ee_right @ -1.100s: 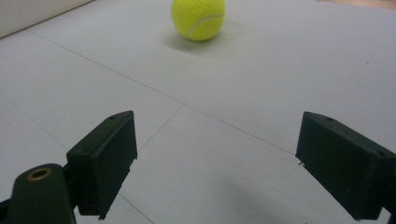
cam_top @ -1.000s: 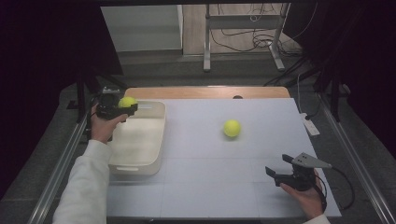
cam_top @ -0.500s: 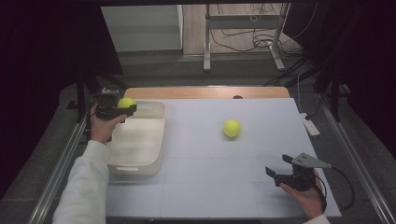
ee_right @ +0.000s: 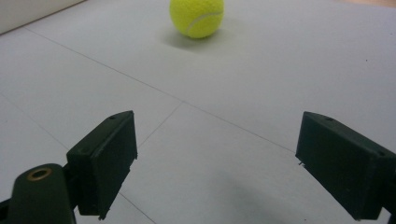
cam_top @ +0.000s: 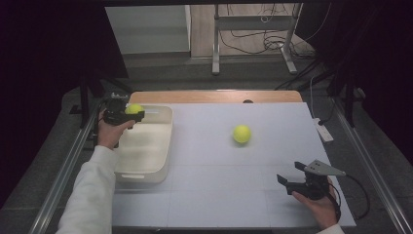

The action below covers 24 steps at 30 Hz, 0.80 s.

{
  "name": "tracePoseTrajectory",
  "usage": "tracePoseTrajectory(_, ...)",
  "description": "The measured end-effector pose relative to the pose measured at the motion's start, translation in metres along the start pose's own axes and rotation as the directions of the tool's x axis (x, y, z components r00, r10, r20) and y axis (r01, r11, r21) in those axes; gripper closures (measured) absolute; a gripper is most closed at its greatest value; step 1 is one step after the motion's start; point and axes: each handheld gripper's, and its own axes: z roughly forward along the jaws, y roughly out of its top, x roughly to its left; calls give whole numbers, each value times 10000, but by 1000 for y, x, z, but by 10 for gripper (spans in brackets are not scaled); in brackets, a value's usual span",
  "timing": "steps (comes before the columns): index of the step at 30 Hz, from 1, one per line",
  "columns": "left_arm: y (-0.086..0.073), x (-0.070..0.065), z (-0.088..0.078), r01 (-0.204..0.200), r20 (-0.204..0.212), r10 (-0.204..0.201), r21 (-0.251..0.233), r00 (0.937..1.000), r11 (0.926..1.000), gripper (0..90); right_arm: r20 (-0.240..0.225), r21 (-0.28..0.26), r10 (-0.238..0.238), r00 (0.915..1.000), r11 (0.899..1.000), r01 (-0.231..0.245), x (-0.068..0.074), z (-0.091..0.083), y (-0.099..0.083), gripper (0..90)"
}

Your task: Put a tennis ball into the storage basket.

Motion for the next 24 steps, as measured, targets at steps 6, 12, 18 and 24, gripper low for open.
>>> tracePoseTrajectory(6,-1,0,9,-53,-72,55,268,10000,9996,266,26,30,-14,10000,10000,14,-1,-1,0,127)
tracePoseTrajectory(12,-2,-3,18,-148,-75,152,555,9999,9983,266,22,14,-3,10000,10000,3,-1,-1,-1,127)
tracePoseTrajectory(18,-3,-3,25,-197,-167,211,815,9996,9965,265,32,9,18,10000,10000,-18,-1,-2,-1,127)
tracePoseTrajectory(24,-5,-1,29,-164,-286,194,1027,9994,9946,264,84,32,48,10000,10000,-48,-2,-2,-2,127)
